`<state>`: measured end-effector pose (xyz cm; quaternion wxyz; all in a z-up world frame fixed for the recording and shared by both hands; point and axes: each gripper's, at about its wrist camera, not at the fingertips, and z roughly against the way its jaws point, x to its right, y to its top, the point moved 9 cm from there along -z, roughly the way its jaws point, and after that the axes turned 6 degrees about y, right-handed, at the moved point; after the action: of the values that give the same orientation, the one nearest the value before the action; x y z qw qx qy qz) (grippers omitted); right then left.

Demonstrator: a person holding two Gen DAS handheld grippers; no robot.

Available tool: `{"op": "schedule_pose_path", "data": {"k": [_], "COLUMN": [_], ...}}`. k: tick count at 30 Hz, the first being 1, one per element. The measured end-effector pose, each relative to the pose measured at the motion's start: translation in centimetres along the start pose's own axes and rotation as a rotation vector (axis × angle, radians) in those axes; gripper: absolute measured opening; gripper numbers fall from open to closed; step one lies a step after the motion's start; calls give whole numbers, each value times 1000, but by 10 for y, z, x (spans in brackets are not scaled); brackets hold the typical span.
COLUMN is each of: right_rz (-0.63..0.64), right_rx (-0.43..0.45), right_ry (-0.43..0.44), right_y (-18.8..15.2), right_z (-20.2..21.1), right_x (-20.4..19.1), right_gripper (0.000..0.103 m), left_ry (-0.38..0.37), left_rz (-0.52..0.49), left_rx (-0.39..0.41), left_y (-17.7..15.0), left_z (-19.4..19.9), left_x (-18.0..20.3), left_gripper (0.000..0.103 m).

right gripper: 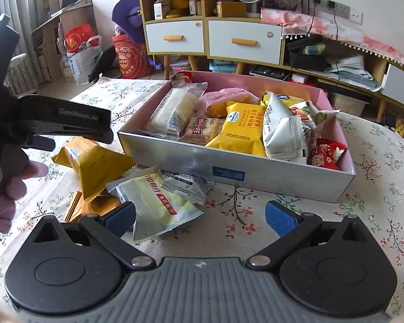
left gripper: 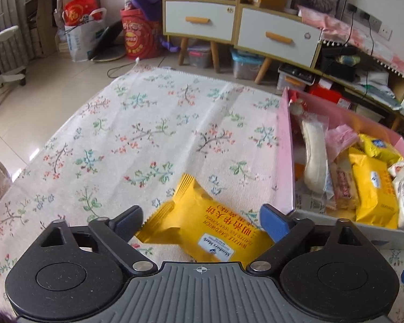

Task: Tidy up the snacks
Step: 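Move both tools back out of the box toward the remaining table snacks, then grasp the yellow waffle sandwich pack with the left tool while the right tool grasps the white-red wafer pack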

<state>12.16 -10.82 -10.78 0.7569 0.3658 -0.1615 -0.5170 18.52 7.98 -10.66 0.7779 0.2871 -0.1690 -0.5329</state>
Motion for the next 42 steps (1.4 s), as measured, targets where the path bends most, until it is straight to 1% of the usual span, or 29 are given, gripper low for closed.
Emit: {"op": "schedule_pose_path", "data": {"k": [1,3,5,7,8,9,10,13,15,17,19,21,22,23,24,25,26,27,28,31,33,35,36,38,40,42], "right_rz": [-2,-1,-1,-5,-9,-14,-17,-20,-18,-11,2,4,3,3,2,0,-4,-8,-9,-12,7,30,36,32,14,-3], "right_rx": [-2,-7,-8,-10,-11,-13,-17,-37,-57,-71,-73,-73,-75,-77,-79,-82,-85,-87,-89,-112,-120,-119,-116,-106,-96,-93], "right_ry": [-1,-3,-1,3,6,12,19,43,63,84,98,102,108,114,119,124,134,145,164,258,280,269,258,229,205,184], "right_y": [0,0,0,0,0,0,0,-2,-4,-7,-7,-6,-5,-4,-4,-3,-3,-2,-3,-6,-8,-7,-6,-4,-1,1], "right_z": [-1,-3,-4,-4,-4,-4,-4,-6,-8,-9,-10,-12,-14,-16,-17,-18,-19,-18,-17,-11,-8,-7,-7,-10,-15,-20], "right_x": [0,1,1,1,1,1,1,-3,-7,-13,-19,-22,-24,-25,-26,-27,-29,-31,-33,-45,-52,-56,-55,-51,-47,-45], "right_gripper": [102,102,102,102,102,102,102,101,100,99,97,96,94,92,88,83,82,80,79,77,74,74,75,78,80,80], "left_ry": [4,-2,-14,-44,-59,-67,-66,-89,-81,-62,-72,-77,-84,-93,-97,-95,-91,-89,-90,-121,-139,-155,-165,-181,-179,-174], "left_rz": [-4,-21,-38,-46,-51,-58,-68,-76,-94,-133,-170,-170,-166,-162,-156,-148,-140,-133,-125,-94,-79,-71,-71,-69,-74,-100], "left_rx": [-2,-10,-20,-24,-27,-31,-34,-42,-32,-12,-3,0,-3,-6,-9,-10,-12,-16,-23,-69,-109,-141,-152,-176,-172,-159], "left_y": [-1,-2,-5,-6,-6,-6,-6,-7,-4,-4,-4,-4,-5,-5,-5,-5,-5,-5,-6,-12,-20,-25,-28,-33,-35,-35], "left_z": [0,0,1,3,4,6,6,8,9,10,10,11,13,14,15,17,18,19,19,17,14,11,10,8,8,10], "left_x": [0,0,-4,-10,-13,-17,-21,-35,-43,-48,-49,-53,-54,-55,-56,-58,-60,-61,-62,-63,-60,-56,-53,-48,-47,-45], "left_gripper": [88,77,71,67,62,53,49,44,41,40,41,44,45,52,63,69,77,81,82,82,82,81,79,78,74,63]}}
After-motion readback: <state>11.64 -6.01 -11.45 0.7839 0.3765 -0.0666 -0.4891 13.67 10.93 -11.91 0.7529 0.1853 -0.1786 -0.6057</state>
